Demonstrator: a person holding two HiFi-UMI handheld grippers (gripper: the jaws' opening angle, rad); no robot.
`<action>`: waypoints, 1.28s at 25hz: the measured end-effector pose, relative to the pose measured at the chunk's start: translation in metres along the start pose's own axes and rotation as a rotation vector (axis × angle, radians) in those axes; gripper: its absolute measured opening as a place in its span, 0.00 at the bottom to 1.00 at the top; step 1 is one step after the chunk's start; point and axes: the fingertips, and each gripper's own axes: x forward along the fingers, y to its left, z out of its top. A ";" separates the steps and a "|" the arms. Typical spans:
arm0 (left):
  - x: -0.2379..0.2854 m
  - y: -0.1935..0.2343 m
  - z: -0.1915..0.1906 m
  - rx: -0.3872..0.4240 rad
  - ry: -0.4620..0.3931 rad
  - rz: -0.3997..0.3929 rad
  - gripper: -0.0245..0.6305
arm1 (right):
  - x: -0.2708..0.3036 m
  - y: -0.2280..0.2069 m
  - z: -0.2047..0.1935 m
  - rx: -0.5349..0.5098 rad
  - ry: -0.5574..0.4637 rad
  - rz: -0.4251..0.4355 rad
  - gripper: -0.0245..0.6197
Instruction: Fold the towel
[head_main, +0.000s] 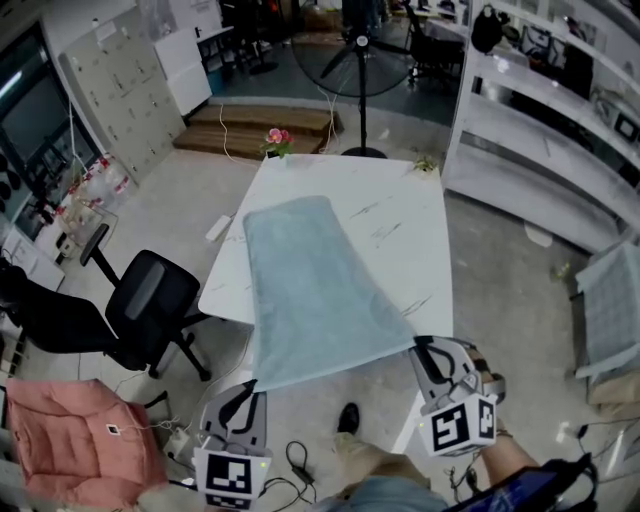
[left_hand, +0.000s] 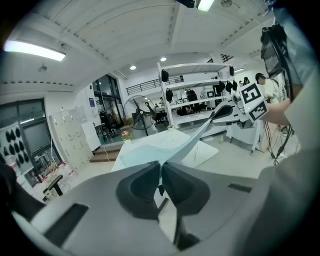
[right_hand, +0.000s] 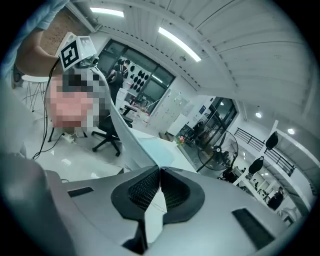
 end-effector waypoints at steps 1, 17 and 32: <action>-0.002 0.002 0.006 0.004 -0.011 0.007 0.07 | -0.002 -0.005 0.005 -0.006 -0.006 -0.007 0.07; 0.064 0.105 0.099 0.046 -0.099 0.065 0.07 | 0.085 -0.111 0.080 -0.002 -0.083 -0.147 0.07; 0.169 0.198 0.121 0.047 -0.083 0.127 0.07 | 0.205 -0.165 0.096 -0.016 -0.066 -0.144 0.07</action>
